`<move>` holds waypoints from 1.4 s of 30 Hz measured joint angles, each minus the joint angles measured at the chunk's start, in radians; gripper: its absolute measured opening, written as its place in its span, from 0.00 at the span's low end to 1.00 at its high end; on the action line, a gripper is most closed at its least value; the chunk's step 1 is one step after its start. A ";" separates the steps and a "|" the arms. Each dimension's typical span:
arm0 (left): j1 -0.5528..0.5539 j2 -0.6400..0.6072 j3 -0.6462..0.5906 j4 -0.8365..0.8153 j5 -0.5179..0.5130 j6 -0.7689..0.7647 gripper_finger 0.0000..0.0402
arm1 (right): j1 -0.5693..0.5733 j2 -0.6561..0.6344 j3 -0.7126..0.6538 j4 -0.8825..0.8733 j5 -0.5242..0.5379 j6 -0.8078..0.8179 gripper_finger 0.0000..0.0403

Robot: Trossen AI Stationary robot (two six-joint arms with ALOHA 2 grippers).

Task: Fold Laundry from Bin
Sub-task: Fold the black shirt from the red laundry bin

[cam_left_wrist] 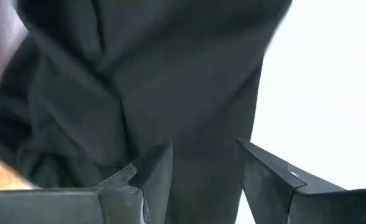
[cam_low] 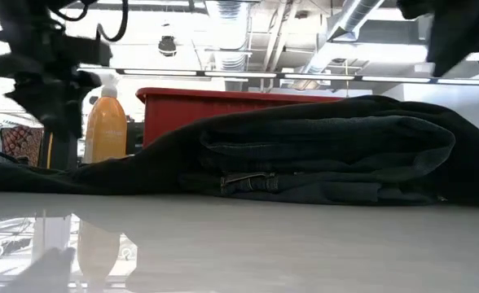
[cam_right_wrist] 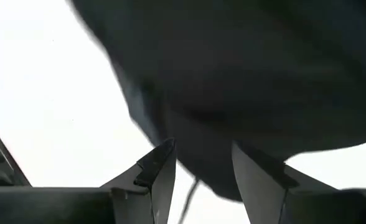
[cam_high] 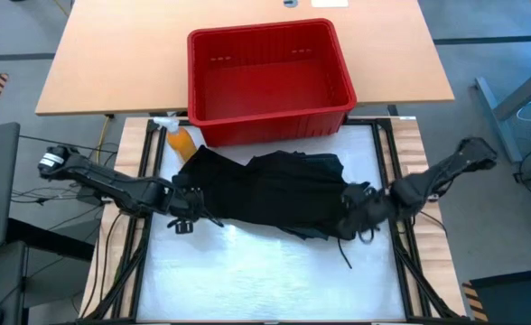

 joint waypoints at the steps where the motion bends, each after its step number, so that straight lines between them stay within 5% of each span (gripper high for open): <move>1: -0.007 0.013 -0.001 -0.009 0.005 0.000 0.41 | 0.035 0.021 0.000 0.000 -0.001 -0.014 0.45; 12: -0.021 0.204 -0.002 -0.011 -0.016 -0.020 0.41 | 0.277 0.307 0.000 -0.009 0.006 -0.002 0.47; 29: -0.020 0.318 -0.009 0.027 -0.087 -0.149 0.38 | 0.274 0.513 -0.083 -0.055 0.100 0.121 0.46; 32: -0.016 0.318 -0.040 0.038 -0.078 -0.206 0.27 | 0.263 0.520 -0.111 -0.065 0.088 0.143 0.36; 36: -0.015 0.316 -0.096 0.076 -0.057 -0.286 0.05 | 0.263 0.489 -0.092 -0.124 0.055 0.081 0.07; 42: -0.020 0.311 -0.123 0.116 -0.057 -0.339 0.00 | 0.265 0.401 0.041 -0.376 -0.075 -0.045 0.06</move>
